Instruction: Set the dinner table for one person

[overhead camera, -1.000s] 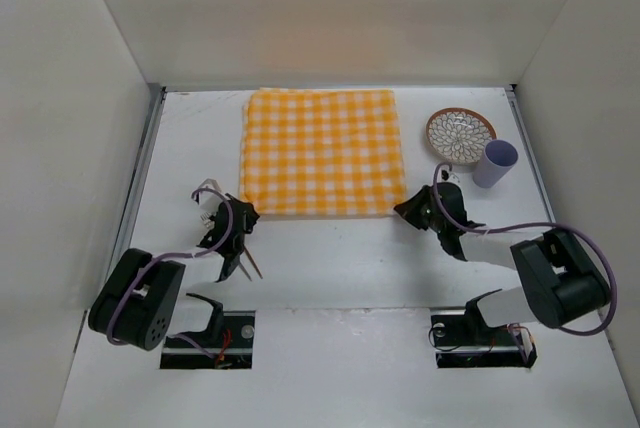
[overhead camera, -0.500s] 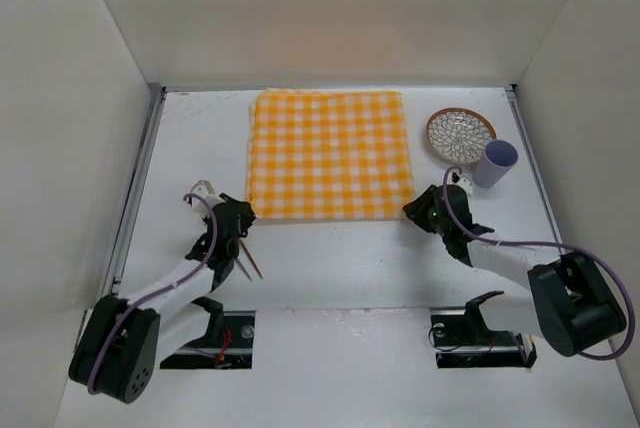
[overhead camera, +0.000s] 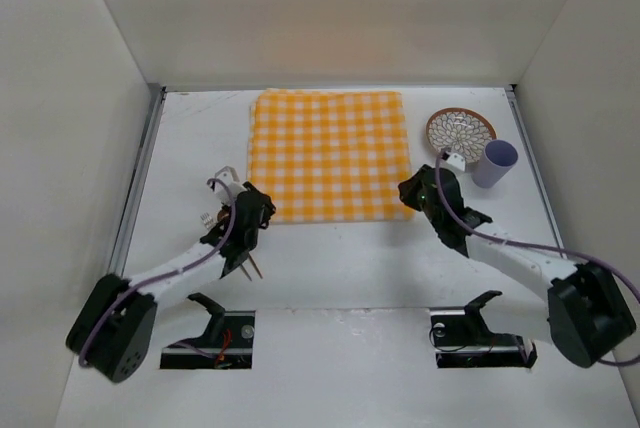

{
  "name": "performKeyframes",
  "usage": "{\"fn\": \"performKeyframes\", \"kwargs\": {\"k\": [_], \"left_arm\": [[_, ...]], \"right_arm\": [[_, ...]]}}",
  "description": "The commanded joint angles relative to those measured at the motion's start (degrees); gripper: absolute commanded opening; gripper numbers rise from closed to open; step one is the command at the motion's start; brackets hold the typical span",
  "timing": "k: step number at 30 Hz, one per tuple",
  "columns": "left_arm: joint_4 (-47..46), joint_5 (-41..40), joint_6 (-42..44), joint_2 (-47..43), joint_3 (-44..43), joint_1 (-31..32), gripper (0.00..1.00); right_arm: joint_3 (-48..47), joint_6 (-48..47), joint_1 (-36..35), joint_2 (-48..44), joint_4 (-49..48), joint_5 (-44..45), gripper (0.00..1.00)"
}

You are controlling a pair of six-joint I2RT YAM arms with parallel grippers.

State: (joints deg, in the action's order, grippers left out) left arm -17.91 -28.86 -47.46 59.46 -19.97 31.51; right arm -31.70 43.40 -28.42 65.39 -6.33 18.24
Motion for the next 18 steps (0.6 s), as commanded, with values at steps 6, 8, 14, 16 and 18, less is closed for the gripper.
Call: {"fn": "performKeyframes", "kwargs": {"k": [6, 8, 14, 16, 18], "left_arm": [[-8.81, 1.09, -2.19, 15.86, -2.81, -1.14, 0.3], [-8.72, 0.65, -2.28, 14.46, -0.52, -1.93, 0.3], [-5.47, -1.46, -2.02, 10.07, 1.86, -0.36, 0.34], [-5.2, -1.55, -1.32, 8.31, 0.99, 0.7, 0.38], [-5.82, -1.64, -0.09, 6.2, -0.68, 2.36, 0.43]], "right_arm": [[-2.14, 3.0, -1.15, 15.46, -9.23, -2.41, 0.15], [-1.17, 5.02, -1.15, 16.7, -8.53, -2.6, 0.15], [0.15, 6.53, -0.8, 15.57, -6.86, -1.63, 0.27], [-0.72, 6.09, 0.43, 13.03, -6.16, -1.54, 0.4], [-2.39, 5.39, 1.74, 10.13, -5.45, -0.84, 0.54]]}}
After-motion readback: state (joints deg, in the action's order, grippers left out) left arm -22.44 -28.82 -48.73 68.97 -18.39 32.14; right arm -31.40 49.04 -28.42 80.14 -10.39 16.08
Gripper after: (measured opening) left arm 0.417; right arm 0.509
